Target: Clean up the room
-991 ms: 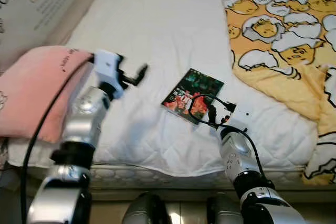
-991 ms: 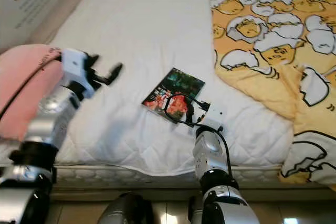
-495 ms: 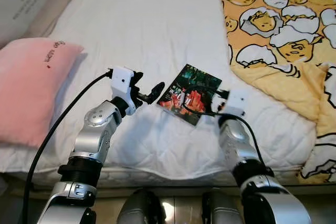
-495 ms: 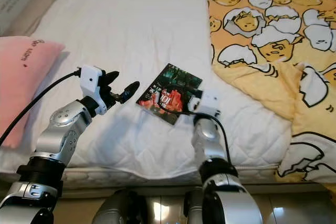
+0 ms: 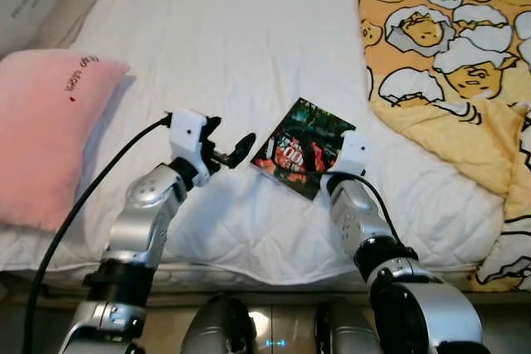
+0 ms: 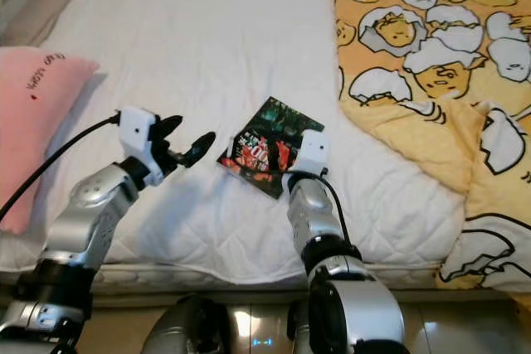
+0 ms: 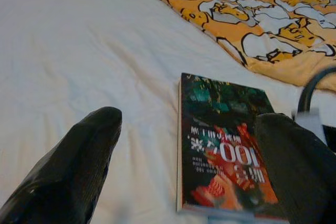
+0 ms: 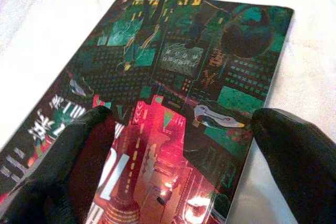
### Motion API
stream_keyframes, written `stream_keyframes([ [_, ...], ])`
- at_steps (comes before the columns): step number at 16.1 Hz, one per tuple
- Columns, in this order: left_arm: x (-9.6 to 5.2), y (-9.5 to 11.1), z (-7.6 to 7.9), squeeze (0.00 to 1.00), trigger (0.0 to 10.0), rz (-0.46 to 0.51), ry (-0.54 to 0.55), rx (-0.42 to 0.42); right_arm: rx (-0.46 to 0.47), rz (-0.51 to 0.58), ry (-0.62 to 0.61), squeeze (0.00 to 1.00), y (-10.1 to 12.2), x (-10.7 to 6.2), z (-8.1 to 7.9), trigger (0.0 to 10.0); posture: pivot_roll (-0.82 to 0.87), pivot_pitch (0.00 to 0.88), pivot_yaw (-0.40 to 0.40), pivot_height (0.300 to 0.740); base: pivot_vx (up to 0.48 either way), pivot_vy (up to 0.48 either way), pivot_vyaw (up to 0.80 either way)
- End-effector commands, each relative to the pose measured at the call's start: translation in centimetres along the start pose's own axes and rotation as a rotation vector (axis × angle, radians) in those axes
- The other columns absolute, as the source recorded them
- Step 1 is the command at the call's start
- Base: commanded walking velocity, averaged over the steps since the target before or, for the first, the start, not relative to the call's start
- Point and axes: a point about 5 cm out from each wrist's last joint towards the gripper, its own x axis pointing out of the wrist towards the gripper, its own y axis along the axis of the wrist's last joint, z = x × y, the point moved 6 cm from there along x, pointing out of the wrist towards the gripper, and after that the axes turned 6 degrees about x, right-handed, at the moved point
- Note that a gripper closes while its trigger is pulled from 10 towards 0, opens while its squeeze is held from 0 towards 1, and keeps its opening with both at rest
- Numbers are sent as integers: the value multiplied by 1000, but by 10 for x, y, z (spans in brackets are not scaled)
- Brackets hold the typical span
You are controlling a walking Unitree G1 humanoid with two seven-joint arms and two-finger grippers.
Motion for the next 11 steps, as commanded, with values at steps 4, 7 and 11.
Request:
stream_keyframes([
  [4, -6, 3, -6, 0, 10000, -2, 26, 4, 32, -40, -12, 0, -9, 0, -1, 10000, -49, 197, 30, 697, 0, 0, 0],
  [7, -6, 4, -4, 0, 10000, -1, 22, -3, -58, -18, -10, 0, -6, 0, -1, 10000, -51, 201, 29, 697, 0, 0, 0],
  [11, -5, 2, 6, 0, 10000, 0, -2, -17, -249, 60, -28, 0, 5, -1, -2, 10000, -57, 204, 27, 697, 0, 0, 0],
])
